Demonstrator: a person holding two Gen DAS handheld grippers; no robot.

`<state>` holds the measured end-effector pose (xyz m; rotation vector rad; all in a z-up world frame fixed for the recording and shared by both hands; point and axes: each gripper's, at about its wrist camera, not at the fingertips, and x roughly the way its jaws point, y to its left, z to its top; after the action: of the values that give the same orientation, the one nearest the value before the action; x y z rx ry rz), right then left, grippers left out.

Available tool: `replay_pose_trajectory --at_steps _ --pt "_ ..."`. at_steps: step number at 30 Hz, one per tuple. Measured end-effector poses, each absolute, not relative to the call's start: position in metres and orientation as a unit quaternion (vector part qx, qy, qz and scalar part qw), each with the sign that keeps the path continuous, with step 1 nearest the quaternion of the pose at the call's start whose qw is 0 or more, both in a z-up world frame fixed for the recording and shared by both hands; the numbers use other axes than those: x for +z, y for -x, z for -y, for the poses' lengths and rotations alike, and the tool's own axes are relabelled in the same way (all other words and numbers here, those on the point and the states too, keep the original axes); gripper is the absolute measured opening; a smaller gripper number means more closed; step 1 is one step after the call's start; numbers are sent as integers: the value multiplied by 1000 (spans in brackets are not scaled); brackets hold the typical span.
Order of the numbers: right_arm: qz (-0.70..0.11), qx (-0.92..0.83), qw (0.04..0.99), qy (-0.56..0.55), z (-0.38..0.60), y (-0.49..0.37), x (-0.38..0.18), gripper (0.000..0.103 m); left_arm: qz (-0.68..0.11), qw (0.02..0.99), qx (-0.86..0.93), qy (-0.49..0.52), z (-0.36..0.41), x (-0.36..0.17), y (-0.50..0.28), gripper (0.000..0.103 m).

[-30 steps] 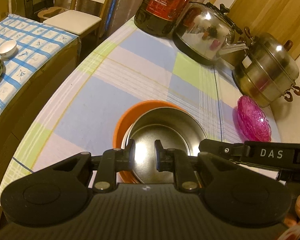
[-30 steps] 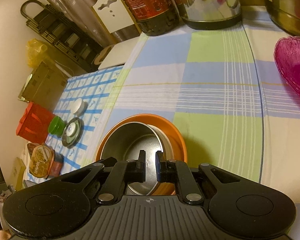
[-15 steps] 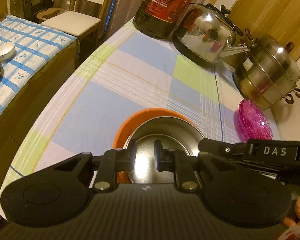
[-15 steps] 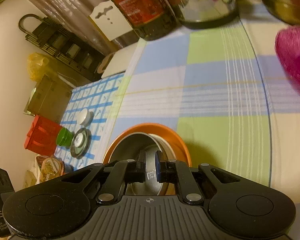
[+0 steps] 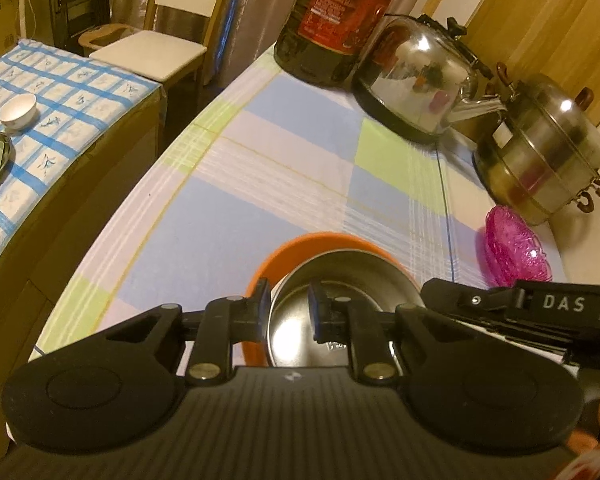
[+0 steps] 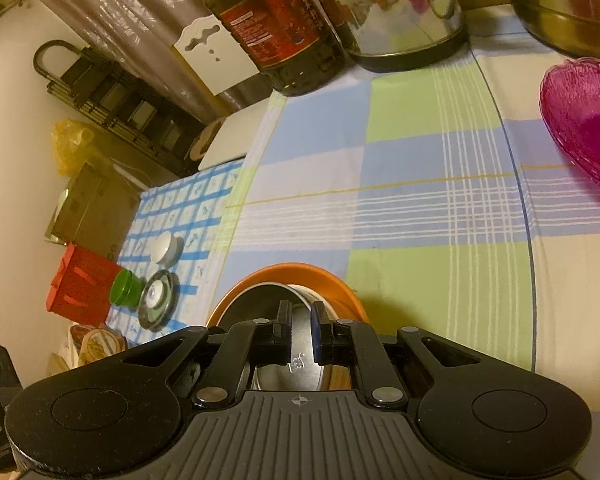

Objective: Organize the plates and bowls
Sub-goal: 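Open both tools to release the steel bowl inside the orange bowl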

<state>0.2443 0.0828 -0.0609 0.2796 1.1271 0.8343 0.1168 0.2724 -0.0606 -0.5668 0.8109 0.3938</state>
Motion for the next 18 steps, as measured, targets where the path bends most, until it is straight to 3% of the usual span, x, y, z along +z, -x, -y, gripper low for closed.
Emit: replay_pose_trajectory --at_steps 18 --pt "-518 368 759 -140 -74 -247 -61 11 -375 861 160 305 -278 -59 -106 16"
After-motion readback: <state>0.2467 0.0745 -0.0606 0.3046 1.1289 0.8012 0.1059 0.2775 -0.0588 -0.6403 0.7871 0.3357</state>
